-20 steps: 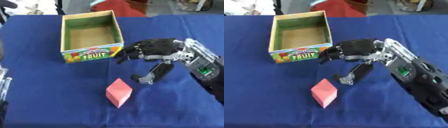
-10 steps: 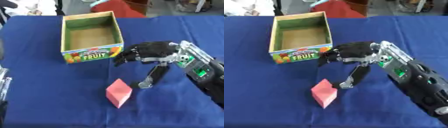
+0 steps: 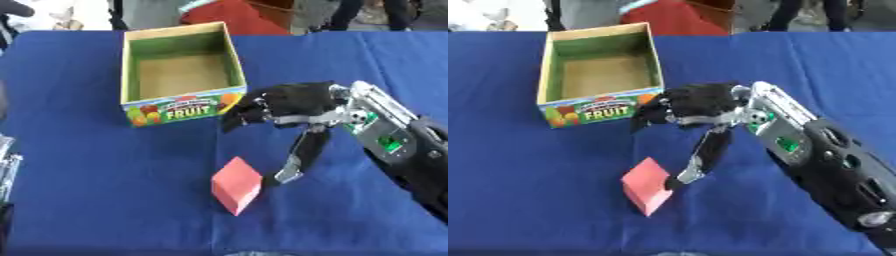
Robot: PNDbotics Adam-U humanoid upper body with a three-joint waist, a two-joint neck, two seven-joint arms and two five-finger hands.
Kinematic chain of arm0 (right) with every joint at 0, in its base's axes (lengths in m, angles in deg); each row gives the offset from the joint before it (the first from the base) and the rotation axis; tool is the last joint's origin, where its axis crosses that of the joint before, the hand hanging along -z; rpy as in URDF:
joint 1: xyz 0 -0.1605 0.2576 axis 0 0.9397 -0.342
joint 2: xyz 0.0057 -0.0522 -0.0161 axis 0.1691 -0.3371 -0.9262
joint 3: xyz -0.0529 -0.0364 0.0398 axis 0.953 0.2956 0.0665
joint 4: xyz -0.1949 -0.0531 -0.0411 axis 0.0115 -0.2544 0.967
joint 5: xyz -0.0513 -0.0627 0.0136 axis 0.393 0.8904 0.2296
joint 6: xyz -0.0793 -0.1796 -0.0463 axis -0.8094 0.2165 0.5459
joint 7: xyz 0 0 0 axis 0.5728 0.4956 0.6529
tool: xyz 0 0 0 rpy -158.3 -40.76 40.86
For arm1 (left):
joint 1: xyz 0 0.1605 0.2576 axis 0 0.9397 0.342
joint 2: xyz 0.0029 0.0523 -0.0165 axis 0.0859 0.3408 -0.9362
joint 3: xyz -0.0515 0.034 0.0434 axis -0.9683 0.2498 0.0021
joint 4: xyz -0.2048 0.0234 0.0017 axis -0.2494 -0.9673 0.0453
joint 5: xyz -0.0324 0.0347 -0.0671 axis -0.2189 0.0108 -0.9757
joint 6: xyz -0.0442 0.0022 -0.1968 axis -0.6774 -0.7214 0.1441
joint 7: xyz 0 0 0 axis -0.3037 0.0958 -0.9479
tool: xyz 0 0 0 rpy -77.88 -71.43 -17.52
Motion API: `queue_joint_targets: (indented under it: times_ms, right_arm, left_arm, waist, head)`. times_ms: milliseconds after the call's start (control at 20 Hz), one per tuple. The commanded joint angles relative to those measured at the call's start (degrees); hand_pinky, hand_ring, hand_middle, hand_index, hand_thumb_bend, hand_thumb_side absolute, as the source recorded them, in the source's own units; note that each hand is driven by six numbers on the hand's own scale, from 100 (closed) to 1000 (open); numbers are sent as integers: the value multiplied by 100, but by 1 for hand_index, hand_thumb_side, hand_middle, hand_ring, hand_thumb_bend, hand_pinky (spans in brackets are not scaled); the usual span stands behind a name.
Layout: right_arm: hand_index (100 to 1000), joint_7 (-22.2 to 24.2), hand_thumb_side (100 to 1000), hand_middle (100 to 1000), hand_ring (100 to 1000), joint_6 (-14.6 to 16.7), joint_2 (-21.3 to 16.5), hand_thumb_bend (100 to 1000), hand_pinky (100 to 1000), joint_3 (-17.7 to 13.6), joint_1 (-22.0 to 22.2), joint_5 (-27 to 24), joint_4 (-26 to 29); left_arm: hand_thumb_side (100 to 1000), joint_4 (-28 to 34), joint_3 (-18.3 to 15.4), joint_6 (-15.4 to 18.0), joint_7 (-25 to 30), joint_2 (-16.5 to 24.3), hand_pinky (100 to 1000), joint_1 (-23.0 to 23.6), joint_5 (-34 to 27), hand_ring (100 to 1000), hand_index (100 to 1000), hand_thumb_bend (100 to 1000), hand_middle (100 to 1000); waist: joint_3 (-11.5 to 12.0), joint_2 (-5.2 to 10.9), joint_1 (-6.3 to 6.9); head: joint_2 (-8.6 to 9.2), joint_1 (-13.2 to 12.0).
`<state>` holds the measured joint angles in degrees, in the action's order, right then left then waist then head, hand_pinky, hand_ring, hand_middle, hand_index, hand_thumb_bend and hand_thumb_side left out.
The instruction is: Pick up objects on the table and place them in the box.
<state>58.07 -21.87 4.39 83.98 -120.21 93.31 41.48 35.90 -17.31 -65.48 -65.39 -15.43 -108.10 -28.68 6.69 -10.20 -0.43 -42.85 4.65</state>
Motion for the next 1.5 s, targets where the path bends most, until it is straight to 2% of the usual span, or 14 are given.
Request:
queue_joint_targets:
  times_ms: [50,500,600,750,850,950,1300,1500]
  right_arm:
    - [943,883,764,888,877,795,19,543,908,-19,-114,37,-3]
    - [940,1239,799,882,868,826,111,470,891,7,-71,-155,-34]
    - [937,1305,848,880,866,817,135,403,884,18,-55,-192,-41]
    - [937,1424,853,881,869,825,163,406,889,47,-25,-206,-44]
    - [941,1474,820,883,875,843,150,481,903,31,-25,-195,-25]
    - [942,1524,803,883,877,893,110,516,907,34,-56,-189,-8]
    - [946,1649,773,885,877,984,52,530,907,68,-113,-304,5]
    - [951,1697,723,890,882,972,44,537,916,67,-119,-282,22]
  left_arm:
    - [869,97,-2,14,27,170,554,-65,-16,793,841,100,804]
    - [870,97,14,14,39,218,554,-70,-12,794,842,100,806]
    - [870,97,18,15,45,222,554,-69,-12,795,842,100,806]
    - [870,97,18,16,47,229,553,-70,-12,795,842,100,807]
    - [870,97,23,14,51,239,552,-64,-11,795,842,100,807]
    - [870,97,27,8,56,247,552,-52,-11,796,842,100,808]
    - [871,97,56,-2,90,267,551,-38,-23,797,842,100,810]
    - [872,97,59,-1,104,270,550,-42,-29,797,842,100,810]
  waist:
    - [7,94,3]
    - [5,80,-62]
    - [5,75,-71]
    - [0,59,-82]
    - [-7,52,-83]
    - [-12,53,-86]
    - [-17,48,-92]
    - [-14,19,-91]
  head:
    - [-51,24]
    - [-56,30]
    - [-40,39]
    - [-32,45]
    - [-41,38]
    - [-66,46]
    - [-82,76]
    - [-38,65]
